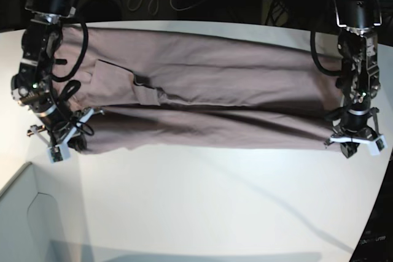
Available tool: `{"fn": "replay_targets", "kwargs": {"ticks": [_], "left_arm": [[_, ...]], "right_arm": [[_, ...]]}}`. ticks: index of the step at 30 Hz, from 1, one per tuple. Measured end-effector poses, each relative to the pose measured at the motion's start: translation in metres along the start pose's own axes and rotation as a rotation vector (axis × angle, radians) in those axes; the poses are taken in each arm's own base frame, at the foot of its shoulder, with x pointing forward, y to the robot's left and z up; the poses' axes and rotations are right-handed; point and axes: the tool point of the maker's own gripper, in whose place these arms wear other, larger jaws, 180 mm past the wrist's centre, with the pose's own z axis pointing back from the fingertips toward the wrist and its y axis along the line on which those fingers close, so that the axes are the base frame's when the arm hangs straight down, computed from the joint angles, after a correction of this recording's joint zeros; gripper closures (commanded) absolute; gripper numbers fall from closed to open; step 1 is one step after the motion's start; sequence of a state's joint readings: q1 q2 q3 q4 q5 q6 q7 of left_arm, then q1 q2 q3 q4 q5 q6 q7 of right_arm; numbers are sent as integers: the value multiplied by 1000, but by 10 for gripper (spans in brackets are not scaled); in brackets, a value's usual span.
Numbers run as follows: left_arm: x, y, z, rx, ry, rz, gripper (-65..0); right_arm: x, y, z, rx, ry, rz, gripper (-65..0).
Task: Layout the t-shirt on the table in an organized manner, then fold the t-shirt properly
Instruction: 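Move the right gripper along the strip end and regrasp the fabric, then lift the strip ends with both grippers and straighten the folded shirt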
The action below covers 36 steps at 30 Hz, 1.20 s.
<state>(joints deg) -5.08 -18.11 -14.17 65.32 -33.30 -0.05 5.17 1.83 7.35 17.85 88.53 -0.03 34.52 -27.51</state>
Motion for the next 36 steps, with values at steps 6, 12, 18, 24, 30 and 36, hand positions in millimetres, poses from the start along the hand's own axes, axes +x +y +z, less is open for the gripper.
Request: {"fn": "replay_targets", "kwargs": {"ticks": [6, 12, 18, 24, 30, 36], "left_arm": [[-11, 12, 9, 17, 21, -6, -1], [-19, 29, 17, 55, 32, 4, -1], [-29, 32, 23, 57, 54, -1, -1], [-19, 24, 34, 28, 25, -17, -1], [-20, 28, 48, 25, 18, -37, -1], [-53, 51, 51, 81, 106, -31, -1]], "right_arm": [[-18, 10, 24, 0, 25, 30, 0], [-38, 0, 52, -50, 54, 24, 0], [-66, 1, 66, -56, 114, 11, 0], [-87, 22, 83, -27, 82, -28, 0], [-105, 37, 95, -4, 84, -62, 0], [-132, 49, 90, 14, 112, -136, 0]]}}
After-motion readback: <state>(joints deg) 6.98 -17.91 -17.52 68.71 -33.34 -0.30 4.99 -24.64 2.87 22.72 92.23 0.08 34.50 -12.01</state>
